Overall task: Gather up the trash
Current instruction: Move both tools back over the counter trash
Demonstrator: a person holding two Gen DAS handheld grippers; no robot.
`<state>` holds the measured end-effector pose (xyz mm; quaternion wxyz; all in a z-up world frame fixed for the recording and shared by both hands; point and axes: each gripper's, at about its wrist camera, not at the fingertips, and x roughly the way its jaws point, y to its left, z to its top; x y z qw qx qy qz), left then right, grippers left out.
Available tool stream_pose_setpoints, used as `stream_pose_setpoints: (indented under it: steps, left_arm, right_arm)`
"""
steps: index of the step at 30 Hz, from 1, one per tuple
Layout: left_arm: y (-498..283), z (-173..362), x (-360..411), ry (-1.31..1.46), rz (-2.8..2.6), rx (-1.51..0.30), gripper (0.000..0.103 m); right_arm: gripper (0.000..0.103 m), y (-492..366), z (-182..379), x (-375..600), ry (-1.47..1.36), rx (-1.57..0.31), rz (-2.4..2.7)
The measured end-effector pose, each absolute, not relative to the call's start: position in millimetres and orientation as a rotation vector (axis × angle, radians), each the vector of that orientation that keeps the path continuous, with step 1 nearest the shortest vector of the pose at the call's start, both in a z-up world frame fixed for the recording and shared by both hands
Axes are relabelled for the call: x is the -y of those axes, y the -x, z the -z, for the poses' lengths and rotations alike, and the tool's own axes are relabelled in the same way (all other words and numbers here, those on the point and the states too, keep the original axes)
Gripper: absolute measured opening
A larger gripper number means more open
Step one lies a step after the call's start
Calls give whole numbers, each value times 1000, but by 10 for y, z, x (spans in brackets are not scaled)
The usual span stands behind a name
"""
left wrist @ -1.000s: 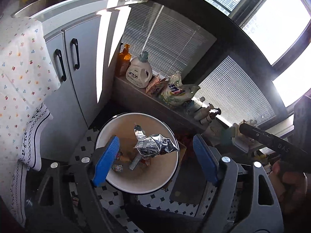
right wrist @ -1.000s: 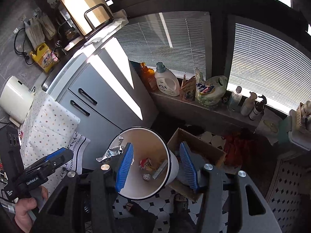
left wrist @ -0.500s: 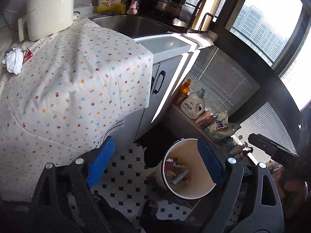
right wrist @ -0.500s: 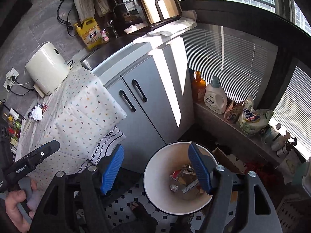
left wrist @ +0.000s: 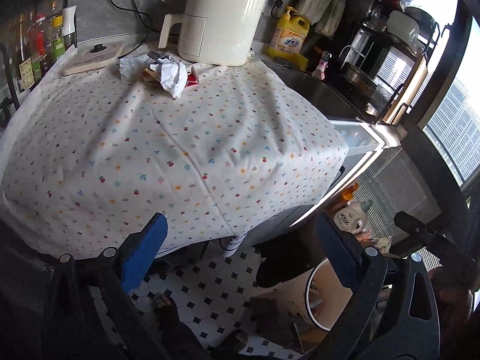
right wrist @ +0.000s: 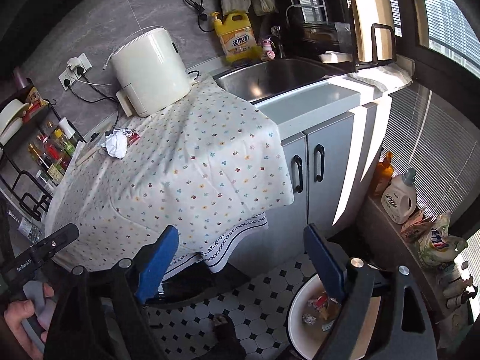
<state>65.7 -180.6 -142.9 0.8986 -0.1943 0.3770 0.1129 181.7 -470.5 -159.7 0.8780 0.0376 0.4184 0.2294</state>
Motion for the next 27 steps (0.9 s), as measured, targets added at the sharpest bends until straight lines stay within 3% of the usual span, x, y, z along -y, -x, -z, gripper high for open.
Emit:
stream_pose_setpoints:
  steps: [12, 27]
  left_arm:
    - [-280, 1385, 952, 473, -380, -724, 97]
    - [-387, 1285, -144, 480, -417, -683, 97]
  right_arm:
    - [86, -1900, 1568, 3891, -35, -894, -545]
    - [87, -2146, 1468, 2727, -29, -866, -569]
